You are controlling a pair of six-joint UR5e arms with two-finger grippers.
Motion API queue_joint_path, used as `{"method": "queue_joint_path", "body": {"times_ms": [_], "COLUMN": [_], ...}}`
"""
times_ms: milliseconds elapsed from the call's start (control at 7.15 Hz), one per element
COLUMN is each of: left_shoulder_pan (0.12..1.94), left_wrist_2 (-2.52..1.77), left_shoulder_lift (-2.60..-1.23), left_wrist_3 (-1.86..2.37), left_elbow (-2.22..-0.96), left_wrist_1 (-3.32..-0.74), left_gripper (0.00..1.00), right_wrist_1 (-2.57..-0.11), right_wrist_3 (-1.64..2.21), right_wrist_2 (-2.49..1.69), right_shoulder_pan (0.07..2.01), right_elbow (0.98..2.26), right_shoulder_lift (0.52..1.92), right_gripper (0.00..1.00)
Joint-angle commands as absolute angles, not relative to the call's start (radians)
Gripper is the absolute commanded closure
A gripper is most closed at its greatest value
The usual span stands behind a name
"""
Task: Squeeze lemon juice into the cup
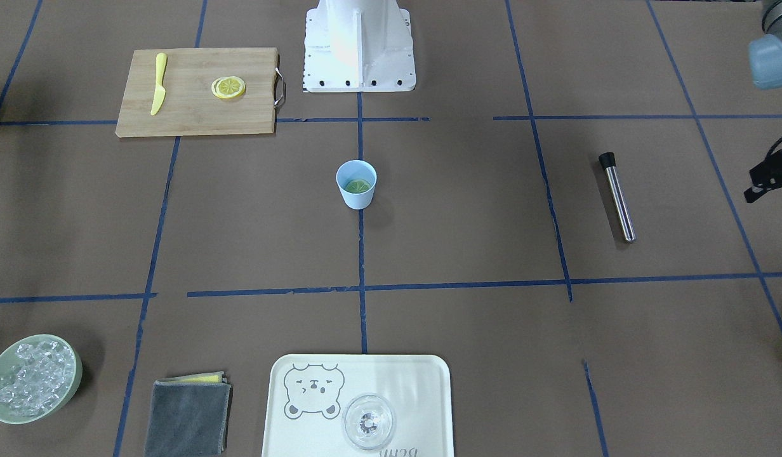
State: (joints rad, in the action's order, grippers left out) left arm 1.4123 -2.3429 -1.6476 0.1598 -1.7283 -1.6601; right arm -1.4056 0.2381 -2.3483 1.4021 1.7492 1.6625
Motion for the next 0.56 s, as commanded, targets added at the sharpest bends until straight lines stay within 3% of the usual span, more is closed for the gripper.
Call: {"method": "queue_joint_path", "body": {"times_ms": [0,420], "left_shoulder_pan": [1.525,1.525], "left_wrist_2": [-2.368,-2.359], "left_shoulder_lift": [-1.548,-1.505], "left_wrist_3": [0.051,0.013], "left_elbow": [-1.723,-1.741], "left_wrist_1": [-1.651,-1.537], "left_gripper": [0.0,0.0], "right_wrist_1": [-1.442,-1.496], "right_wrist_3": [0.068,-0.005], "right_wrist_2": [-2.431,-2.436], "right_shoulder_pan": [1.505,1.52], "right_elbow": [1.663,1.678], "right_shoulder_lift": [1.673,1.71], "right_gripper": [0.0,0.0]}}
